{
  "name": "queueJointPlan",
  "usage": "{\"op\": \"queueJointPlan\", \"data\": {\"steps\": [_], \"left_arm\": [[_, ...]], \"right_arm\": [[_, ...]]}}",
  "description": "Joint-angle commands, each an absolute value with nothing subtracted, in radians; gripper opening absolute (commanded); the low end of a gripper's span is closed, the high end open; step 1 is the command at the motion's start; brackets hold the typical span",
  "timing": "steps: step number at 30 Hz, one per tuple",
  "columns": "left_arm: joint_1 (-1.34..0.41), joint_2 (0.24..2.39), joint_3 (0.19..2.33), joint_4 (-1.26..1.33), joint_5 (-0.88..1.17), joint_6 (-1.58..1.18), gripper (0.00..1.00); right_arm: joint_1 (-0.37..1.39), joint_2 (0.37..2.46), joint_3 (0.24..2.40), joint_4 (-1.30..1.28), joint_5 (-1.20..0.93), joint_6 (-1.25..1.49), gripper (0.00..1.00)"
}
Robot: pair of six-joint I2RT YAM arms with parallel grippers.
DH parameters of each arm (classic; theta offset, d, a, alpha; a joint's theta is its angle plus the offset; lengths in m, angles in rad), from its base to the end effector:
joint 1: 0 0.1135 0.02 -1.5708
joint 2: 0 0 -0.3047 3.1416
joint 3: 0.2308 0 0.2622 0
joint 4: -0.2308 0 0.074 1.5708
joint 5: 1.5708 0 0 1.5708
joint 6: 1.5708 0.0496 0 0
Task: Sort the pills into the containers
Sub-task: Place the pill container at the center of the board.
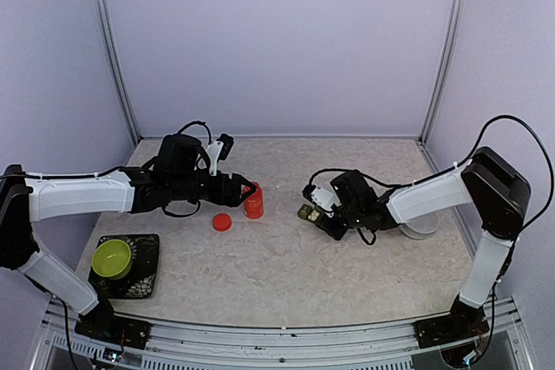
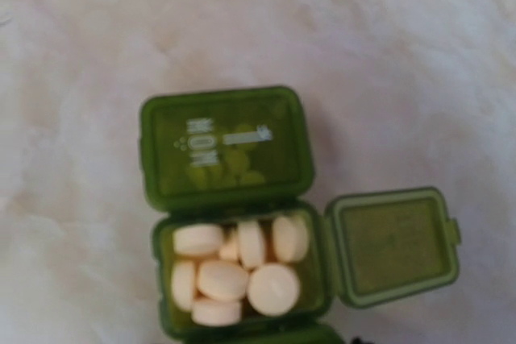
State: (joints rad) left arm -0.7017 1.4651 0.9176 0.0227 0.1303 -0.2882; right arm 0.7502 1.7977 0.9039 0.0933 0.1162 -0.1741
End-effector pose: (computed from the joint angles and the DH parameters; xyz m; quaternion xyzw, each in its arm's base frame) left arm 0.2583 -0.2267 0.2731 0.2093 0.8394 -0.2864 0.4118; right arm 0.2827 0.2556 0.1605 -0.3930 0.8379 0.0549 0.3749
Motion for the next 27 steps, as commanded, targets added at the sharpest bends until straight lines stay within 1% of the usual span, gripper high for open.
{"op": "queueJointPlan", "data": {"steps": [1,5,8,9,11,12,16,18,20,23,27], "left_arm": [[-0.699,1.437,0.909,0.049,0.133,-0.297,0.86],[-0.708,1.440,0.915,0.052,0.132,-0.299,0.86],[-0.717,1.444,0.922,0.055,0.125,-0.299,0.89],[-0.718,1.446,0.924,0.056,0.122,-0.300,0.89],[-0.719,1.449,0.927,0.059,0.120,-0.303,0.91],[-0.719,1.450,0.928,0.063,0.119,-0.305,0.92],[-0.721,1.458,0.936,0.070,0.120,-0.307,0.93],[-0.721,1.462,0.939,0.070,0.120,-0.308,0.93],[-0.721,1.461,0.939,0.071,0.116,-0.310,0.94],[-0.722,1.446,0.930,0.074,0.102,-0.316,0.97],[-0.721,1.418,0.915,0.070,0.067,-0.328,0.99]], "right_arm": [[0.742,1.822,0.903,0.132,0.025,-0.172,0.17],[0.742,1.825,0.893,0.132,-0.012,-0.168,0.21],[0.742,1.813,0.879,0.134,-0.024,-0.169,0.28],[0.742,1.805,0.873,0.135,-0.023,-0.170,0.32],[0.742,1.782,0.865,0.129,-0.026,-0.167,0.46],[0.742,1.766,0.864,0.124,-0.030,-0.167,0.51],[0.742,1.702,0.882,0.071,-0.041,-0.166,0.68],[0.741,1.688,0.909,0.024,-0.049,-0.169,0.75],[0.741,1.673,0.940,-0.012,-0.055,-0.167,0.79],[0.741,1.663,0.994,-0.016,-0.031,-0.147,0.82],[0.738,1.784,1.197,-0.063,0.036,-0.117,0.82]]}}
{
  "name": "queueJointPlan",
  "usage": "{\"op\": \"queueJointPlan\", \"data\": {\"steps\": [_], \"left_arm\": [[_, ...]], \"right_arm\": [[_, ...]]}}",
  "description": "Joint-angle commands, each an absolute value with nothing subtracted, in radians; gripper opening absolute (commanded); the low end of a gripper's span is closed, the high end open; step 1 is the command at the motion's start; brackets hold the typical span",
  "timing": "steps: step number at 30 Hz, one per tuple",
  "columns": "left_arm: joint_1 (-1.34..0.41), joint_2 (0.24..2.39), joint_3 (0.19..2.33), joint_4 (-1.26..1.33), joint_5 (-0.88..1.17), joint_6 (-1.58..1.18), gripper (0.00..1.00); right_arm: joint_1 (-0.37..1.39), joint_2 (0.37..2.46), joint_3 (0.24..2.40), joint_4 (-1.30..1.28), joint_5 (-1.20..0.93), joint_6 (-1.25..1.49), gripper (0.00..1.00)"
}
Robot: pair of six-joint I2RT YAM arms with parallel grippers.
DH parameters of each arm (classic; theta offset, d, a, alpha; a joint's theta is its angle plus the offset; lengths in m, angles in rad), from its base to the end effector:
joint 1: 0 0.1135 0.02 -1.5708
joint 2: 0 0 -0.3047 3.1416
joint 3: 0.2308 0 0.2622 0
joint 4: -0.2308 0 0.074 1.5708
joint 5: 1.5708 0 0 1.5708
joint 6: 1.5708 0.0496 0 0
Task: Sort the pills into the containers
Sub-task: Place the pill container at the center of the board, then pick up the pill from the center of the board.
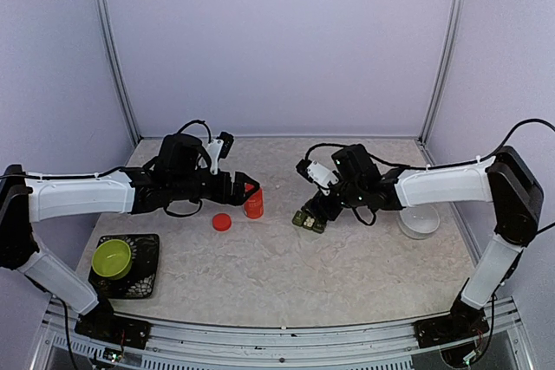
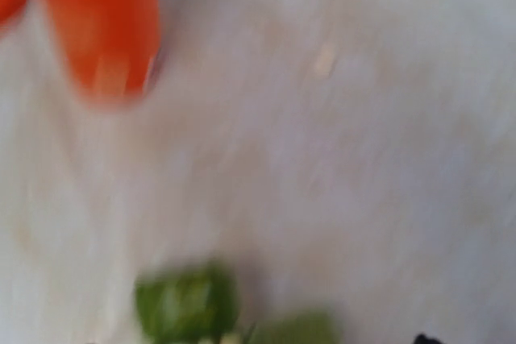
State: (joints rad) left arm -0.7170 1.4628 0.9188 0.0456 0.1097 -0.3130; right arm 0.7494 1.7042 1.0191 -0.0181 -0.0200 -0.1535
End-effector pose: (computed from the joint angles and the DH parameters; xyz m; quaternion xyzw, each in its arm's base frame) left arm 0.2564 -0.2307 0.2767 0.1997 0.8353 -0.2923 0.4207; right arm 0.2851 0.2667 0.2205 -0.3996 0.8146 0.1321 0.3991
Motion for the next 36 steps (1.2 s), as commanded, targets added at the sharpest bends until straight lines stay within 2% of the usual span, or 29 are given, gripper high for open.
{"op": "queueJointPlan", "data": {"steps": [1,7,12,32,36], "left_arm": [[-0.721,1.412,0.912,0.067,0.058,-0.332,0.99],[-0.711,1.359,0.862,0.048,-0.002,-0.363,0.99],[-0.701,1.304,0.811,0.045,-0.031,-0.405,0.99],[-0.699,1.253,0.785,0.044,-0.057,-0.416,0.99],[-0.699,1.253,0.785,0.043,-0.056,-0.414,0.99]], "right_arm": [[0.738,1.834,1.260,-0.083,0.050,-0.112,0.82],[0.732,2.157,1.655,-0.197,0.092,-0.088,0.76],[0.727,2.336,1.843,-0.246,0.076,-0.044,0.68],[0.680,2.509,1.976,-0.271,-0.014,0.029,0.57],[0.680,2.530,1.995,-0.273,-0.026,0.029,0.51]]}}
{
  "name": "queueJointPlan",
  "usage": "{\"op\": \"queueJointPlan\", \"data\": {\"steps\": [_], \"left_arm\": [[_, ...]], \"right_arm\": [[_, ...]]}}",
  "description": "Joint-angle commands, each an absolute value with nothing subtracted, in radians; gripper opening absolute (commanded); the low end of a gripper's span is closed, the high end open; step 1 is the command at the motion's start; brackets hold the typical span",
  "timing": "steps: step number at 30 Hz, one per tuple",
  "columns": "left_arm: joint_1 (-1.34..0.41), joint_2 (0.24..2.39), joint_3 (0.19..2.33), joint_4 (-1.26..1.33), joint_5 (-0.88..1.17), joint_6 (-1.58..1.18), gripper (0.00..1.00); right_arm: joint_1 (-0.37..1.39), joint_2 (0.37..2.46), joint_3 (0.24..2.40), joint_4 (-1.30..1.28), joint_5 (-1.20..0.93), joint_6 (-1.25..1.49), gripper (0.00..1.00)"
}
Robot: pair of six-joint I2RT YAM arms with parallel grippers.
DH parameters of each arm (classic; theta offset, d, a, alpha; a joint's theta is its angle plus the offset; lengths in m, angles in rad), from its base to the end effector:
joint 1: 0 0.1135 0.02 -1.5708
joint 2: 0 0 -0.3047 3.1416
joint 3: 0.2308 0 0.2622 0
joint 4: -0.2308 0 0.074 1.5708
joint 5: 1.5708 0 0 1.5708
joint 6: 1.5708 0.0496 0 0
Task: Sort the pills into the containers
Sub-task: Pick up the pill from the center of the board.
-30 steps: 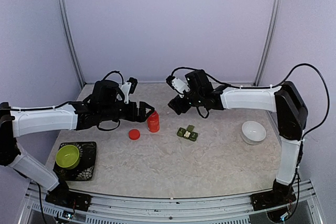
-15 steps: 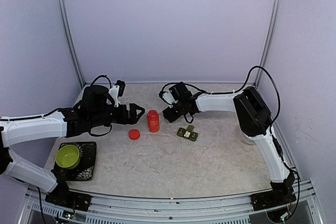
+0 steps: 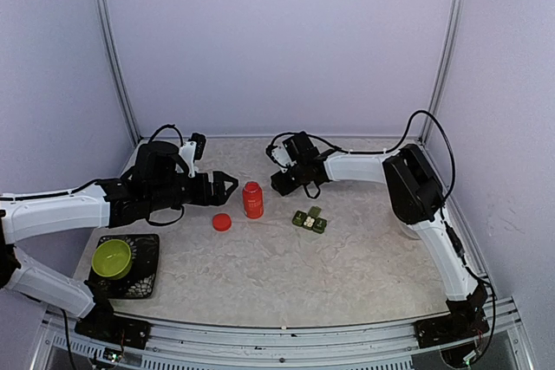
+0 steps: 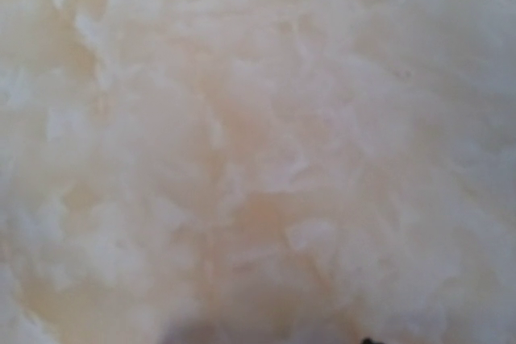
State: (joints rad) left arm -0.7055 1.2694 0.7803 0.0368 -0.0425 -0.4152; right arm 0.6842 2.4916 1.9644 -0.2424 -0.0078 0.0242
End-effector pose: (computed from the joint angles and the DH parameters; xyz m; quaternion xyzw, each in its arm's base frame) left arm 0.2253 -0.1891 0.2835 0.1114 0.8402 -0.2667 0.4589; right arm 0.4663 0.3809 0.1353 -0.2998 0.8706 0.1386 0.3645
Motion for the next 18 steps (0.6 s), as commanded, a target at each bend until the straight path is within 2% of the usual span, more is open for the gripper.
{"op": "queueJointPlan", "data": {"steps": [1,5,12,18], "left_arm": [[-0.699,1.253,0.785,0.043,-0.056,-0.414,0.99],[-0.698,1.253,0.787,0.039,-0.059,-0.414,0.99],[-0.695,1.250,0.790,0.035,-0.058,-0.411,0.99],[-0.696,1.259,0.790,0.044,-0.052,-0.413,0.99]], "right_arm": [[0.680,2.533,1.996,-0.273,-0.029,0.032,0.49],[0.680,2.535,1.994,-0.274,-0.044,0.035,0.39],[0.682,2.475,1.875,-0.217,-0.028,0.024,0.38],[0.687,2.445,1.807,-0.191,-0.015,0.001,0.31]]}}
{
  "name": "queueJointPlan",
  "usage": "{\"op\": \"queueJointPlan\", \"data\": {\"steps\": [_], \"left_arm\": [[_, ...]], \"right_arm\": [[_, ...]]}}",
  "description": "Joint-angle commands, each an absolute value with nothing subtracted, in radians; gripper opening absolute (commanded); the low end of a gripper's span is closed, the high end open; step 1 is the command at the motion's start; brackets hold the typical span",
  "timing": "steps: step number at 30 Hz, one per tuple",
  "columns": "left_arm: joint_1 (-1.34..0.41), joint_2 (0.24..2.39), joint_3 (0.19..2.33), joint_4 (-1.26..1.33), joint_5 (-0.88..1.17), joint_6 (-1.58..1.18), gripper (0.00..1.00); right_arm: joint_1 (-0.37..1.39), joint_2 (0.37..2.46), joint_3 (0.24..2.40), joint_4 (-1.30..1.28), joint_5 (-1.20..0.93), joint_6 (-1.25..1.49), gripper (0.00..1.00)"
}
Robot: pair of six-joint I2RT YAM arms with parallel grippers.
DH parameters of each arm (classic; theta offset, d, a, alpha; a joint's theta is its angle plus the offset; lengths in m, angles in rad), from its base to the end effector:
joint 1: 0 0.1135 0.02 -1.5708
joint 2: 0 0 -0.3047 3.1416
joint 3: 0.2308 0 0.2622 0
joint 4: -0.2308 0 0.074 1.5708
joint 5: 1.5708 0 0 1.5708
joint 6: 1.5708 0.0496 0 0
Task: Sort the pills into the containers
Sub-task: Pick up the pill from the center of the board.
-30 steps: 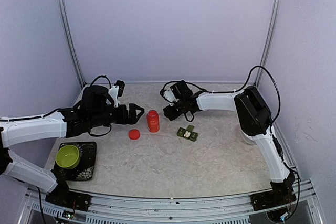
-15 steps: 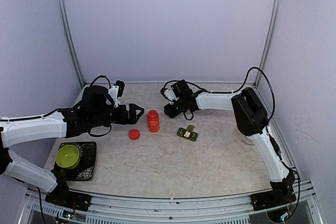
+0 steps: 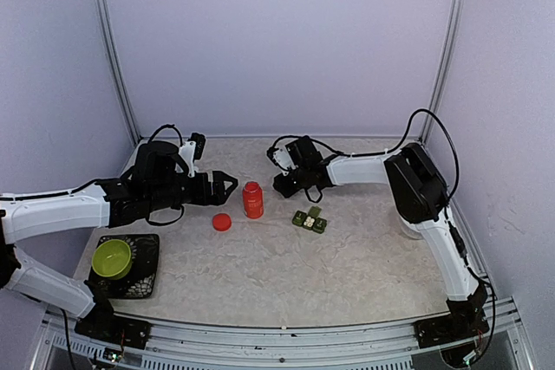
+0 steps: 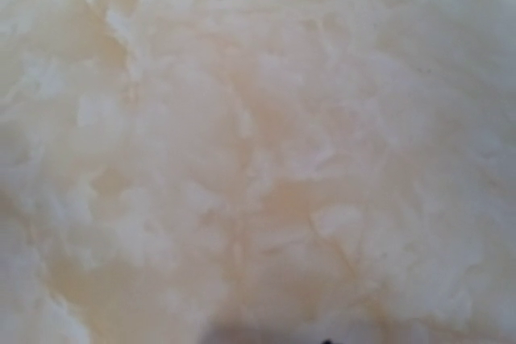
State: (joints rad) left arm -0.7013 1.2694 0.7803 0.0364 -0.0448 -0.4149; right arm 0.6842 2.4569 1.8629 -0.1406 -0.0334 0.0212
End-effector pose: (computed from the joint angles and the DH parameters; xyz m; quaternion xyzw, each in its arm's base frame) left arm 0.2262 -0.1881 0.2834 0.1092 0.8406 -0.2647 0.4598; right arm 0.4583 0.3760 0.1302 -0.3038 0.8618 0.1546 0.3757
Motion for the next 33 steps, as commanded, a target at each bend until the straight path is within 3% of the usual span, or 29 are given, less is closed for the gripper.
{"op": "queueJointPlan", "data": {"steps": [1,8,16,23,33], "left_arm": [[-0.696,1.260,0.790,0.046,-0.050,-0.414,0.99],[-0.696,1.270,0.791,0.048,-0.052,-0.413,0.99],[-0.696,1.270,0.788,0.051,-0.055,-0.412,0.99],[-0.696,1.265,0.785,0.052,-0.057,-0.413,0.99],[-0.687,1.242,0.758,0.061,-0.074,-0.419,0.99]], "right_arm": [[0.688,2.443,1.804,-0.189,-0.015,-0.001,0.28],[0.695,2.457,1.822,-0.186,-0.031,-0.011,0.22],[0.695,2.437,1.793,-0.159,-0.069,0.005,0.06],[0.695,2.406,1.770,-0.134,-0.083,0.012,0.04],[0.711,2.088,1.604,-0.033,-0.150,-0.022,0.04]]}}
